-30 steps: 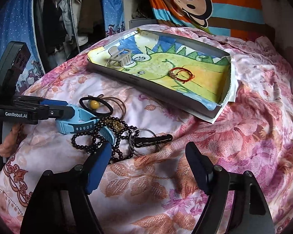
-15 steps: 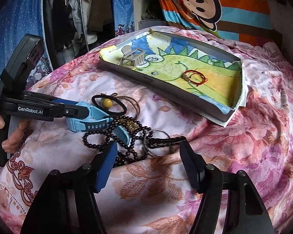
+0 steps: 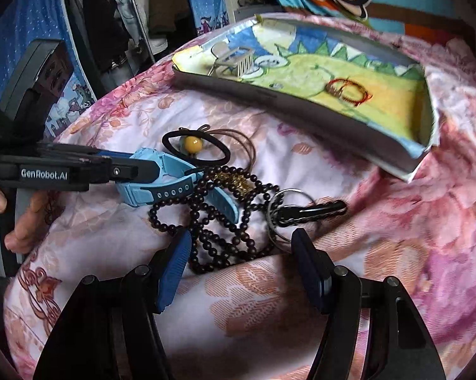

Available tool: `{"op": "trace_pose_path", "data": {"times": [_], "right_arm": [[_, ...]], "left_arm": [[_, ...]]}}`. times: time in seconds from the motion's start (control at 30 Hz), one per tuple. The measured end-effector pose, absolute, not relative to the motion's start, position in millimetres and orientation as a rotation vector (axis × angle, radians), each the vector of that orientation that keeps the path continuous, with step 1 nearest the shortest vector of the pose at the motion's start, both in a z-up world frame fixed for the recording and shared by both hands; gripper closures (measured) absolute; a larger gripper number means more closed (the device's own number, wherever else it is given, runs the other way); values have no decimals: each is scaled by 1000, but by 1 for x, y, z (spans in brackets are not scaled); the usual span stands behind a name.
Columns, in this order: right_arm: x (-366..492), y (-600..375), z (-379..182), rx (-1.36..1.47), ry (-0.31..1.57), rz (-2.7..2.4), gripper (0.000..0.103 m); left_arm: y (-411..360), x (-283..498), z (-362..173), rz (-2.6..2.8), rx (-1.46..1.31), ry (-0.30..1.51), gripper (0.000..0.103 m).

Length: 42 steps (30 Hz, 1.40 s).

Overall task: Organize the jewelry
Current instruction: 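Grasp the blue watch with the left tool while the right tool grasps black beads, then lower the blue watch and black beads into the tray and open both tools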

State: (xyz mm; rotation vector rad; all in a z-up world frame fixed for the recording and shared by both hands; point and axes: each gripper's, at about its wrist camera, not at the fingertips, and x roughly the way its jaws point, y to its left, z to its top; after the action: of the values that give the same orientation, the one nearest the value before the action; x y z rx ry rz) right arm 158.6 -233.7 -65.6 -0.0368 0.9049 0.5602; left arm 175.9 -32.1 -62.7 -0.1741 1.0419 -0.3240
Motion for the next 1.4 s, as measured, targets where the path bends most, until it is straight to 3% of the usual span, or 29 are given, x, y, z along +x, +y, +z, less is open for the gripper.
{"op": "trace_pose_path", "data": {"times": [0.17, 0.23, 0.3, 0.37, 0.67, 0.77, 0.97, 1.4], "right_arm": [[160, -223, -73, -40, 942, 588, 42], [157, -219, -73, -52, 938, 588, 46], [155, -219, -71, -46, 946, 585, 73], [153, -220, -69, -42, 953, 577, 82], [136, -228, -57, -49, 963, 569, 87], [132, -229, -52, -53, 953, 577, 93], [124, -228, -44, -76, 932, 593, 93], [118, -258, 23, -104, 641, 472, 94]], "left_arm": [[-34, 175, -65, -319, -166, 1069, 70], [-36, 173, -64, -314, -156, 1066, 71], [-38, 172, -64, -309, -148, 1063, 73], [-40, 170, -63, -303, -135, 1058, 74], [-39, 159, -58, -260, -95, 1024, 84], [-38, 156, -57, -248, -83, 1010, 86], [-34, 152, -54, -226, -76, 994, 86], [-22, 142, -29, -210, -116, 877, 87]]}}
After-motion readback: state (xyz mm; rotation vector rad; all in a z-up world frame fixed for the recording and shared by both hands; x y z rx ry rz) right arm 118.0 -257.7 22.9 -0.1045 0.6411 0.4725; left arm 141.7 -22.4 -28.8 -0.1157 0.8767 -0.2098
